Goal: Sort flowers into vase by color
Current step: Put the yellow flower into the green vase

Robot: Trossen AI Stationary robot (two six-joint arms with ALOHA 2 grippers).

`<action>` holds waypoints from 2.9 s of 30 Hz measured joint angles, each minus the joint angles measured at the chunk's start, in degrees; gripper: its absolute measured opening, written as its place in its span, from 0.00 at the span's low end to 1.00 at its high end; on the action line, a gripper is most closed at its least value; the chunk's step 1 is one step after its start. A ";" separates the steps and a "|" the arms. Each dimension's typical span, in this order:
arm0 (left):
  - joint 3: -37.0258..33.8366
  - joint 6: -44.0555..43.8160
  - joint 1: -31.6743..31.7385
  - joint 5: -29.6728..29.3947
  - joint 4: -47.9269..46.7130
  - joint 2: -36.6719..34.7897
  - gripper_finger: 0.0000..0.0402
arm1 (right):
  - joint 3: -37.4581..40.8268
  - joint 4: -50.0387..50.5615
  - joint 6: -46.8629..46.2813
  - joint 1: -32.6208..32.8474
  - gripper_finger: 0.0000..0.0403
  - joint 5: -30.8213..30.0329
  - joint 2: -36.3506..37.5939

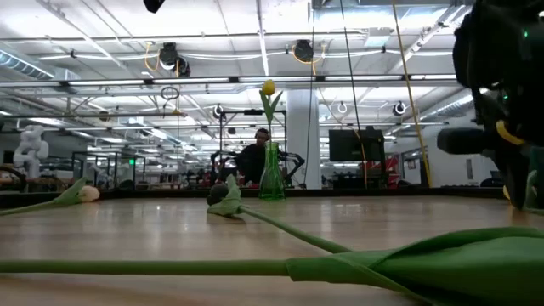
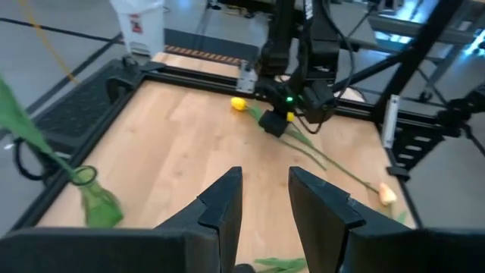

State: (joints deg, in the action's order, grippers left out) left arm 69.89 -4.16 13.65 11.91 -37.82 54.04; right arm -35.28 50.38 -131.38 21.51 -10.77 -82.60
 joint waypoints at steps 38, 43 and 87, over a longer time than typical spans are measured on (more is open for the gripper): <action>-19.35 -4.78 15.89 5.18 30.22 9.23 0.29 | -0.02 -83.76 101.67 -35.01 0.00 -20.79 24.51; -25.97 -6.78 17.37 5.48 29.45 4.55 0.29 | -9.17 -83.86 105.61 -40.21 0.00 -7.72 13.73; -37.46 -18.10 23.58 6.07 28.32 -17.33 0.29 | -31.96 -100.37 118.56 -52.07 0.00 18.86 -22.31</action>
State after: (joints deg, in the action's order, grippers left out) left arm 32.42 -22.26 37.23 17.98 -9.50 36.71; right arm -67.24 -49.98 -12.82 -30.56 8.09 -104.91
